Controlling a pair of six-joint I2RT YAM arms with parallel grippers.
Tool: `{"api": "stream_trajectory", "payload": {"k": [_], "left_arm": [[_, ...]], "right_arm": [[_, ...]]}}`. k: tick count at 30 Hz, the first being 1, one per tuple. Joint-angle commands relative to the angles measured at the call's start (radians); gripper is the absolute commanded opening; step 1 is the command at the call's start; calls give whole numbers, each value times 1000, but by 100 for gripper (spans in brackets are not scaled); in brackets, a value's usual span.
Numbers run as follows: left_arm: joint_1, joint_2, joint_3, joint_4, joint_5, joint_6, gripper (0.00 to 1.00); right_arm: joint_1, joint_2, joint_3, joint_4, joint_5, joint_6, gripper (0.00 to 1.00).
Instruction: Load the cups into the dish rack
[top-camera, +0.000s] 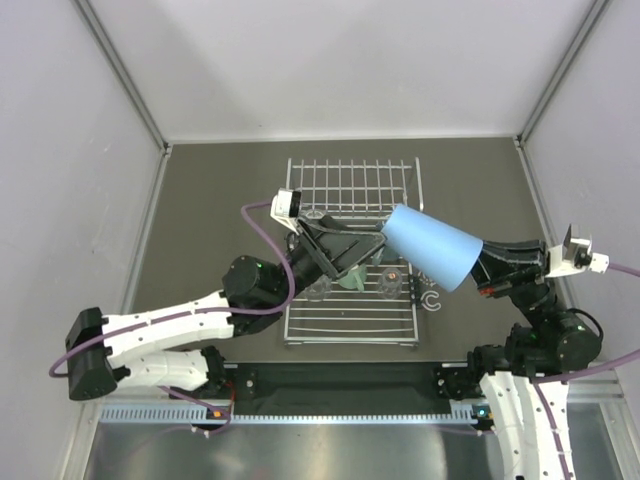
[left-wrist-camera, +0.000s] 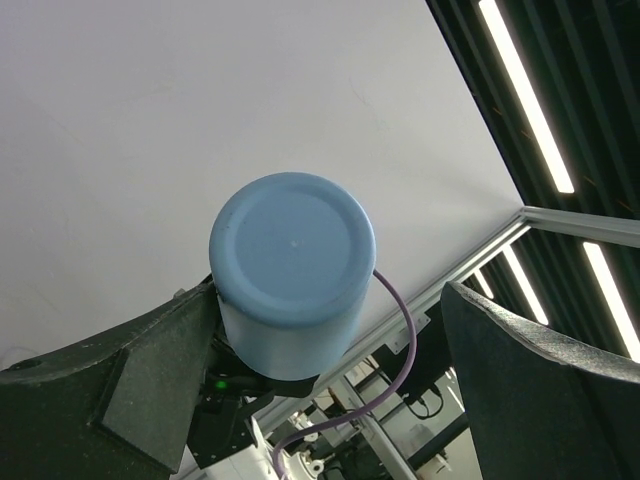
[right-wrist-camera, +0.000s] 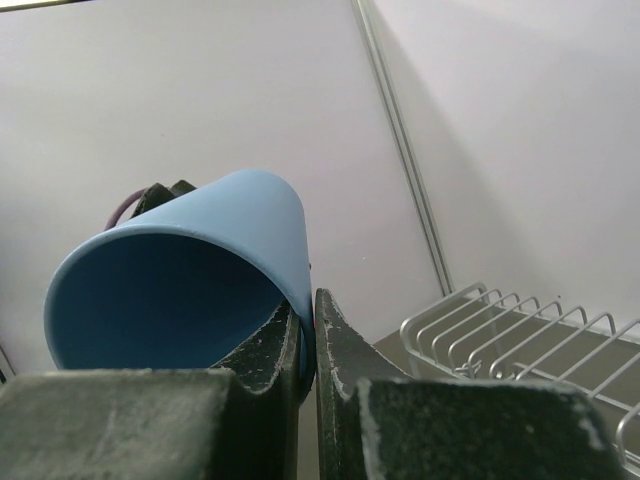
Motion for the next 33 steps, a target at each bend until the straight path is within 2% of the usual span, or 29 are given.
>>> {"api": "stream_trajectory", "payload": {"k": [1, 8, 13, 17, 20, 23, 24, 25, 26, 27, 29, 31, 32, 33], "left_arm": [[-10, 27, 49, 91, -2, 17, 98], [-19, 68, 93, 83, -37, 51, 98], [-31, 102, 143, 81, -26, 65, 93], [-33, 139, 152, 131, -3, 51, 77], [-34, 146, 156, 121, -6, 50, 71], [-33, 140, 146, 126, -5, 57, 56], [-33, 134, 146, 120, -5, 75, 47], [-33, 120, 146, 111, -3, 88, 42], [-34, 111, 149, 64, -3, 102, 33], [-34, 100, 152, 28, -12, 129, 0], [-33, 58, 164, -84, -43, 148, 0], [-33, 30, 157, -168, -71, 192, 0], [-33, 1, 146, -193, -80, 204, 0], [-33, -16, 141, -254, -92, 232, 0]], "right_arm": [[-11, 12, -2, 33, 13, -13, 0], [-13, 19, -2, 40, -7, -15, 0], [-11, 21, -1, 33, -16, -24, 0], [-11, 19, -2, 20, -18, -35, 0], [-13, 21, 1, 15, -21, -39, 0], [-11, 13, 11, -14, -25, -62, 0], [-11, 6, 24, -61, -27, -73, 0], [-11, 1, 33, -98, -22, -88, 0], [-11, -5, 44, -139, -16, -130, 9], [-11, -16, 73, -199, 0, -156, 14], [-11, -24, 99, -342, 17, -225, 28], [-11, -30, 136, -425, 44, -268, 35], [-11, -30, 154, -503, 53, -306, 47], [-11, -28, 162, -529, 60, -320, 52]]}}
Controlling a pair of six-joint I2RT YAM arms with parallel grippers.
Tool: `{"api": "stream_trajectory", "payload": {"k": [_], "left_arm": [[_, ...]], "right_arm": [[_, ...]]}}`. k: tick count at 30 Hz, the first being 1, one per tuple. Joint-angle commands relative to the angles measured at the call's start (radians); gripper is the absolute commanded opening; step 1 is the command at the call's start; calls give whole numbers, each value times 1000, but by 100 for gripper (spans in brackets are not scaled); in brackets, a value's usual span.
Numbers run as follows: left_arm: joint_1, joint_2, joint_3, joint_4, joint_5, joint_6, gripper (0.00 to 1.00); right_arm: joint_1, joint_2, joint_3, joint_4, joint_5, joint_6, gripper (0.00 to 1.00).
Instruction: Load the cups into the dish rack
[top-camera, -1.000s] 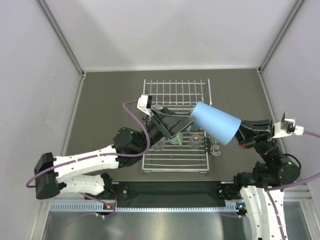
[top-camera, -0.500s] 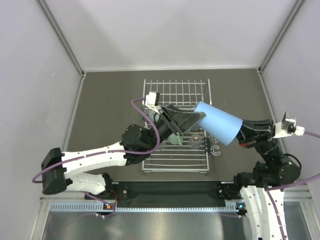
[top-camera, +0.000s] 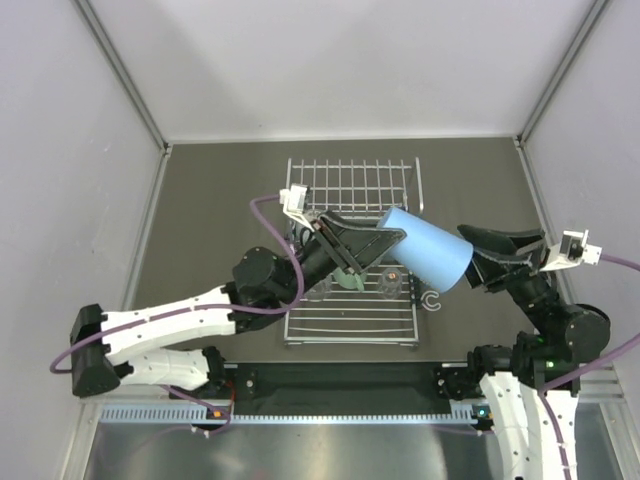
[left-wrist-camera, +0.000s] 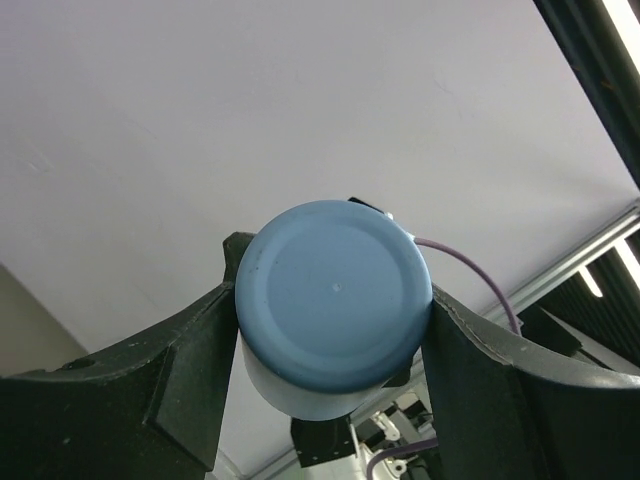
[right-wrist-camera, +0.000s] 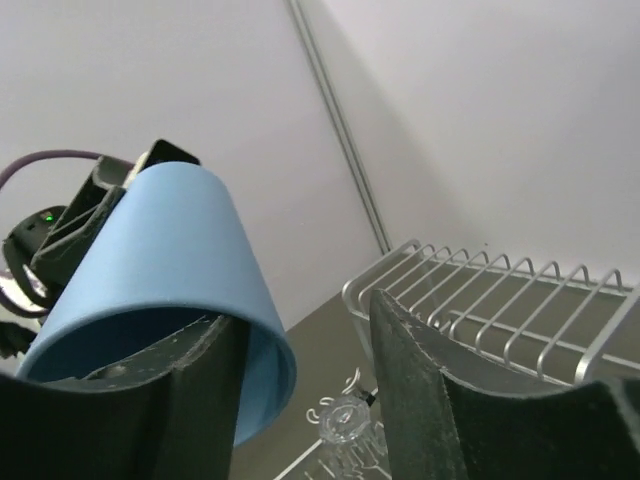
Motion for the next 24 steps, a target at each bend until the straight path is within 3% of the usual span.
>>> {"api": "stream_trajectory", "payload": {"k": [1, 6, 8, 12, 16, 24], "left_arm": [[-5, -118, 27, -138, -53, 99, 0], [-5, -210, 41, -369, -122, 245, 0], [-7, -239, 85, -536, -165, 282, 0], [-5, -259, 160, -825, -226, 366, 0], [-5, -259, 206, -1073, -294, 388, 0], [-7, -274, 89, -1083, -314, 346, 0]], "right_arm": [[-11, -11, 76, -212, 44, -132, 56], [-11, 22, 137, -416, 93, -208, 79], [-11, 39, 170, -487, 139, -238, 86], [-11, 110, 227, -689, 217, -301, 95], [-11, 150, 250, -742, 262, -312, 98], [-11, 135, 267, -751, 286, -303, 100]]}}
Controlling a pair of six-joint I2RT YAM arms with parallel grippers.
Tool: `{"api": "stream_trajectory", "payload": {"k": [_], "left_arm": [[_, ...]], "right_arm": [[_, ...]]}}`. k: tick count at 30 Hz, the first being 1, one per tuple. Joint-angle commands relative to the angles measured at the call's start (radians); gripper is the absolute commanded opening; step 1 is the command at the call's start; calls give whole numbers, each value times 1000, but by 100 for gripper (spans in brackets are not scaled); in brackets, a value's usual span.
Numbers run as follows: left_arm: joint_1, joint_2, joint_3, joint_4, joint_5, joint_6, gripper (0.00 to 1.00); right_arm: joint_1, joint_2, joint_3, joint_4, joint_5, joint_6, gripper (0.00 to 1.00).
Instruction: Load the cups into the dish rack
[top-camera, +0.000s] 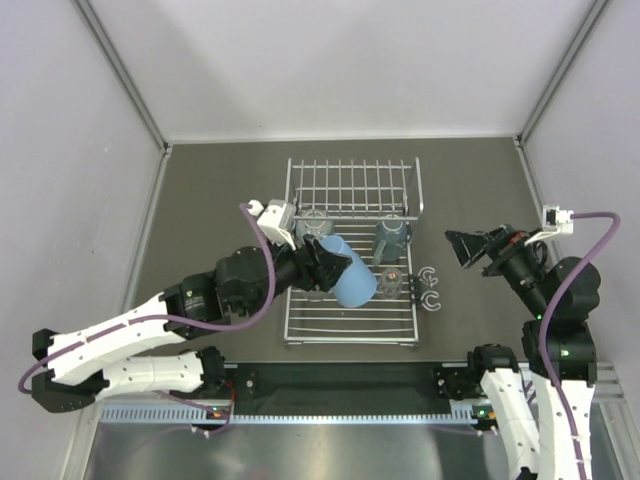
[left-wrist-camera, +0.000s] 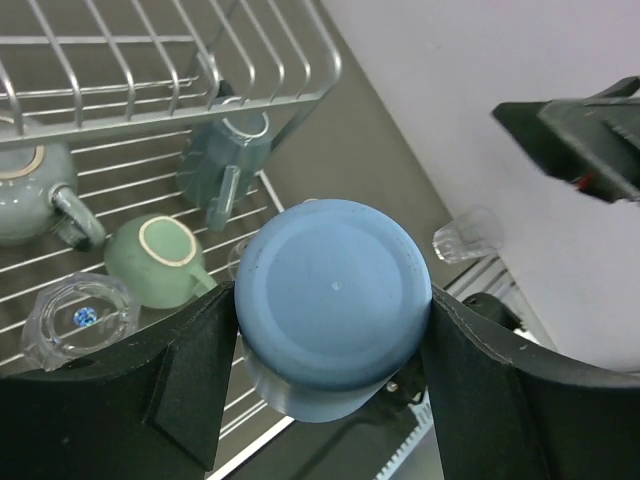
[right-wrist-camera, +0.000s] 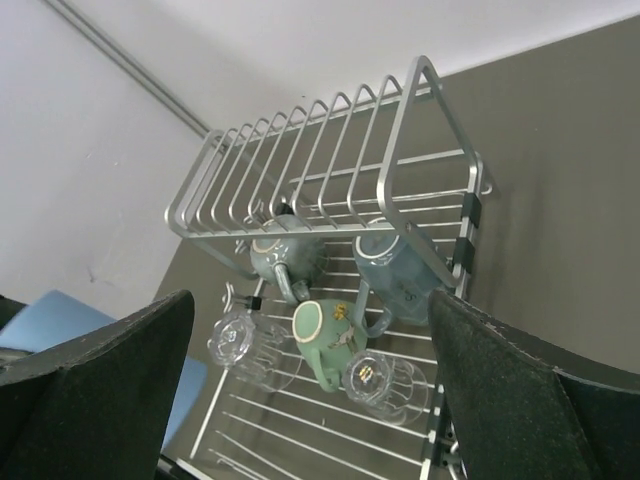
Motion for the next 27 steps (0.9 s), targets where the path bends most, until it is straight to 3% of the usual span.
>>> {"api": "stream_trajectory", "payload": {"k": [1, 6, 27], "left_arm": [[-4, -8, -68, -5, -19, -8, 0], [-4, 15, -180, 119, -19, -23, 0], [-93, 220, -258, 253, -142, -61, 0]], "right_arm": [[-13, -16, 70, -13, 40, -23, 100], [-11, -7, 113, -77, 86, -40, 100], [-11, -4, 153, -139, 131, -78, 100]]}}
